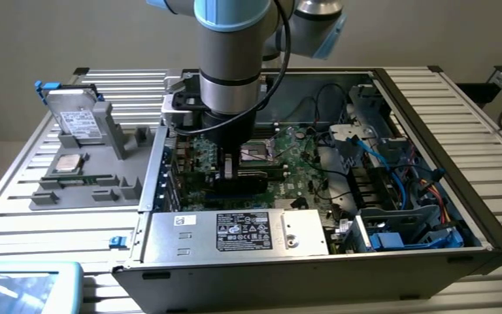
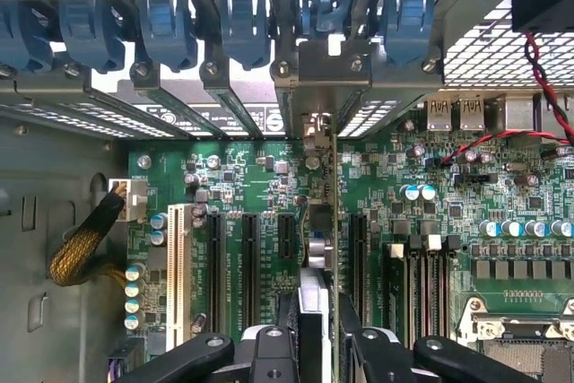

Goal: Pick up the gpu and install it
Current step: 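Insert the gpu into the slot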

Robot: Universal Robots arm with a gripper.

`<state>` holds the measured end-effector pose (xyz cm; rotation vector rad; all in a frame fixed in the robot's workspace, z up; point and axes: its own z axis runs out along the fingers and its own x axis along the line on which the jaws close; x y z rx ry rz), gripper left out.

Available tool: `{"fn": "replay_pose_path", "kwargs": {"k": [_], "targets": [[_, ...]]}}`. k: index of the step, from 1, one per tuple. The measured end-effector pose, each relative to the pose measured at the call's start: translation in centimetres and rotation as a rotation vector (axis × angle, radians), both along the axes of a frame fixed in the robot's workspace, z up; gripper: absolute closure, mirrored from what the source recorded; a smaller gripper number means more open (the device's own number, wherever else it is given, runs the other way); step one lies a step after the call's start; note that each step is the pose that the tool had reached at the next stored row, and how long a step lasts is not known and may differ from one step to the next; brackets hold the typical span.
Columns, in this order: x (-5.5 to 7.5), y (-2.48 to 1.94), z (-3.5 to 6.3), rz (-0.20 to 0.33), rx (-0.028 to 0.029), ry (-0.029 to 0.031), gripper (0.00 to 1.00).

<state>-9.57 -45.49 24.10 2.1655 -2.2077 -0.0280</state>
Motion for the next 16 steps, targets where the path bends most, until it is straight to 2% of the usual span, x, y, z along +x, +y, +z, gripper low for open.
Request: {"fn": "replay_pose_path", "kwargs": {"k": [16], "targets": [[-0.03, -0.01, -0.1, 0.0, -0.0001, 0.0001, 0.72]]}}
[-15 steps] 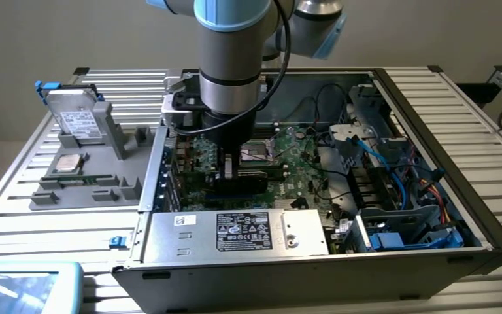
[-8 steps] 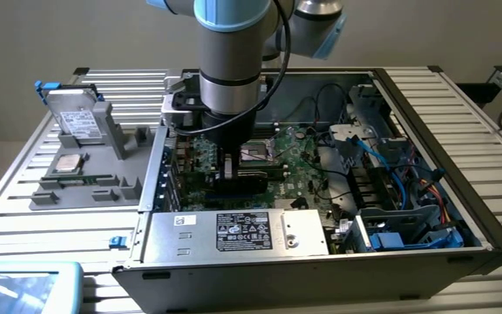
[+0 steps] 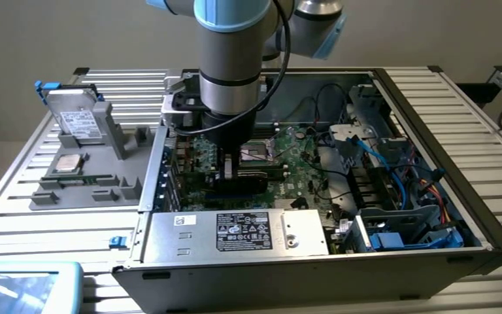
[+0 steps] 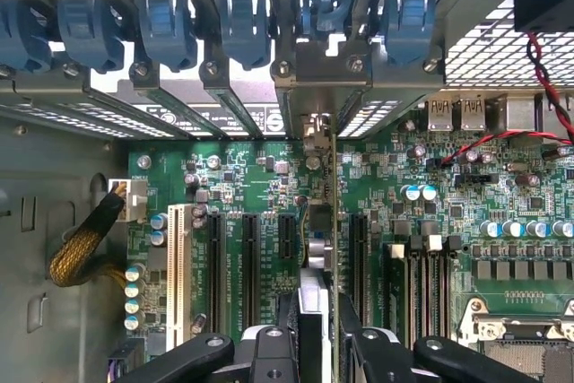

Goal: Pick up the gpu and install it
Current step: 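Insert the gpu into the slot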

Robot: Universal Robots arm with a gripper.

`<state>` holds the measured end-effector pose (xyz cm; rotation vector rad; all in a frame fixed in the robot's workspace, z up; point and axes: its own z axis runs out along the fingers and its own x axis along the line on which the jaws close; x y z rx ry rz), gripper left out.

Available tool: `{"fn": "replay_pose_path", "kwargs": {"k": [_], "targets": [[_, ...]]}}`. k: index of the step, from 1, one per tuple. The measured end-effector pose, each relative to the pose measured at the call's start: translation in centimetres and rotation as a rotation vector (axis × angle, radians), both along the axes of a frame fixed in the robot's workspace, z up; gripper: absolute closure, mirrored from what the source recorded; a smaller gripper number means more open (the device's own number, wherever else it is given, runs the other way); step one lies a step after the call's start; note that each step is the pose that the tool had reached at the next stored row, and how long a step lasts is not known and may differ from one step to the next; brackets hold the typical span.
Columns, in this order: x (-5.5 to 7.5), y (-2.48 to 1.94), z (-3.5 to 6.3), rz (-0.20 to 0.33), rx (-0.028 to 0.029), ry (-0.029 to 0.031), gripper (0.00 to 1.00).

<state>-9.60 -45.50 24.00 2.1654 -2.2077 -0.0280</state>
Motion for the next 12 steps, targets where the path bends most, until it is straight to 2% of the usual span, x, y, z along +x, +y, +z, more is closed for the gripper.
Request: {"fn": "replay_pose_path", "kwargs": {"k": [12], "targets": [[0.0, 0.0, -0.06, 0.0, 0.0, 0.0, 0.72]]}}
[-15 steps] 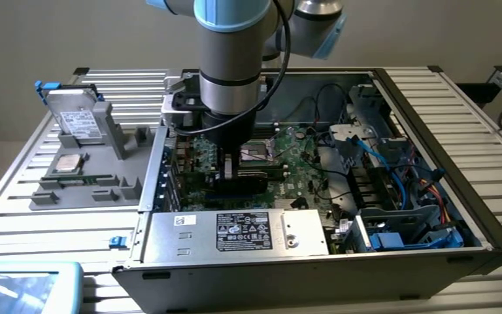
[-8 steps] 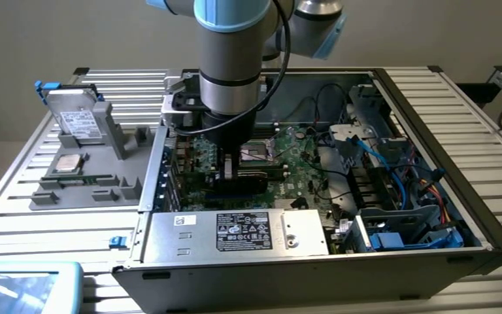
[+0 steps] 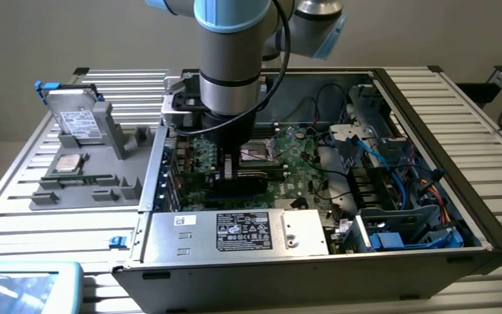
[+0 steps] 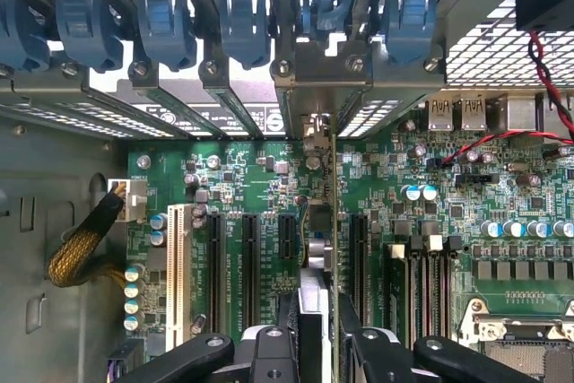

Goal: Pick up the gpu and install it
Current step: 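Insert the gpu into the slot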

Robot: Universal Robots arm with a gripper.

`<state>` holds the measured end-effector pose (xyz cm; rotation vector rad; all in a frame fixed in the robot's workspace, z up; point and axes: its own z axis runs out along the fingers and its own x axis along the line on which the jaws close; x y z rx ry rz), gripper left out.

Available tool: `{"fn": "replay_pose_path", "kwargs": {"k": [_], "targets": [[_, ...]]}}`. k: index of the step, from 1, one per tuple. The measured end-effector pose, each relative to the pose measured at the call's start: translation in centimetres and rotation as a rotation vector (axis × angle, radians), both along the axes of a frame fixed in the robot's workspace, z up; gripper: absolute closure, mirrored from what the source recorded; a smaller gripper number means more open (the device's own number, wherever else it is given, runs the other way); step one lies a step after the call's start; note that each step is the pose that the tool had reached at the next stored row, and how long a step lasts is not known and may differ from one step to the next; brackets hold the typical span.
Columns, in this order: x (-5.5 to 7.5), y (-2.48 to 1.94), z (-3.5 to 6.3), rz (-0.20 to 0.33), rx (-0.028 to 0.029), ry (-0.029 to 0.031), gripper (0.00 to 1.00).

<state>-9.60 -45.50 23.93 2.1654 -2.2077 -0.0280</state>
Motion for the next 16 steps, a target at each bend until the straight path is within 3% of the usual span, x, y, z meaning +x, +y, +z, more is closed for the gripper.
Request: {"fn": "replay_pose_path", "kwargs": {"k": [16], "targets": [[0.0, 0.0, -0.04, 0.0, -0.0001, -0.0005, 0.72]]}}
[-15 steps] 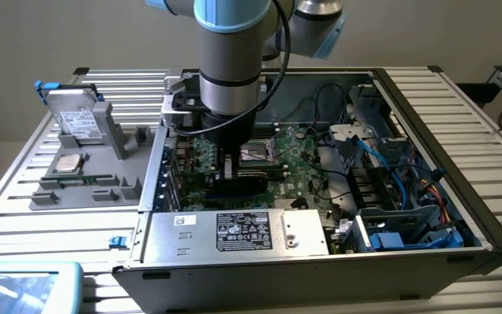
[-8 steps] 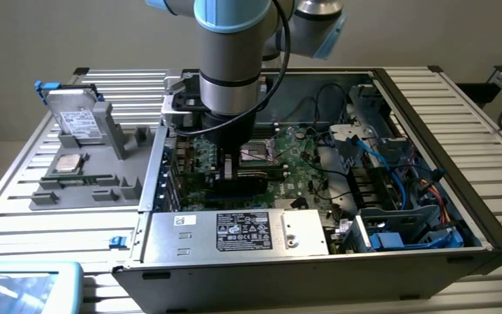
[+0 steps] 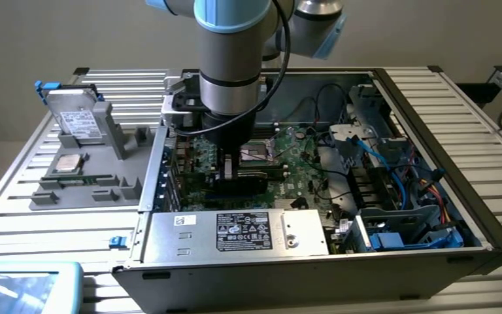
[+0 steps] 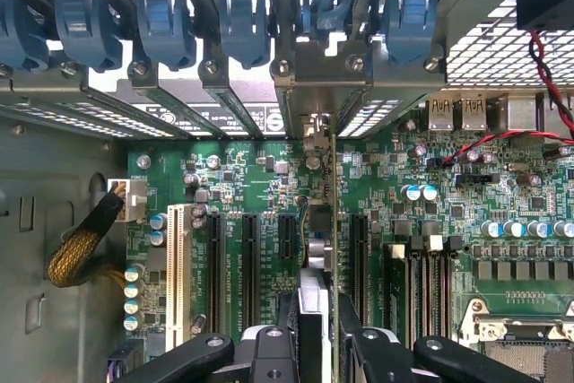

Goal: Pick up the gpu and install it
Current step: 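Insert the gpu into the slot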

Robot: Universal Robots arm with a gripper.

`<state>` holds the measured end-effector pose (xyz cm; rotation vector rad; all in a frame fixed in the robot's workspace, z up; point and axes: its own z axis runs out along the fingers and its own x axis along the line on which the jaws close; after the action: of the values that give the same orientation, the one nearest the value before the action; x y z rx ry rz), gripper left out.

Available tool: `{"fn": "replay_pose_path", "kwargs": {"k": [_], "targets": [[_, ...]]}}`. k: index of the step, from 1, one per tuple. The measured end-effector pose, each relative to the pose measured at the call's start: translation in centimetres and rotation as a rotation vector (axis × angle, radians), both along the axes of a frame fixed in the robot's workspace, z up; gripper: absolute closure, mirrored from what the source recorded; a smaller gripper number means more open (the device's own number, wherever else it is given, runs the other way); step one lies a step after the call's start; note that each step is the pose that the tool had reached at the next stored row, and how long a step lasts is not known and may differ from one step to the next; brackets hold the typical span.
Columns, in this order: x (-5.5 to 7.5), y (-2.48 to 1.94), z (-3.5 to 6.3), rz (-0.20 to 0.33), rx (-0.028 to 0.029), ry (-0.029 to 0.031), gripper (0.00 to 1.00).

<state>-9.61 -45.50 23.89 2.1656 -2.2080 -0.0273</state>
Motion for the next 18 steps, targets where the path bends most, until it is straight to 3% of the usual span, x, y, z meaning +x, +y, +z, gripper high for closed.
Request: {"fn": "replay_pose_path", "kwargs": {"k": [15, 18], "targets": [[-0.08, 0.0, -0.05, 0.0, -0.0002, -0.0009, 0.72], [-0.1, 0.01, -0.05, 0.0, 0.0011, -0.0006, 0.65]]}}
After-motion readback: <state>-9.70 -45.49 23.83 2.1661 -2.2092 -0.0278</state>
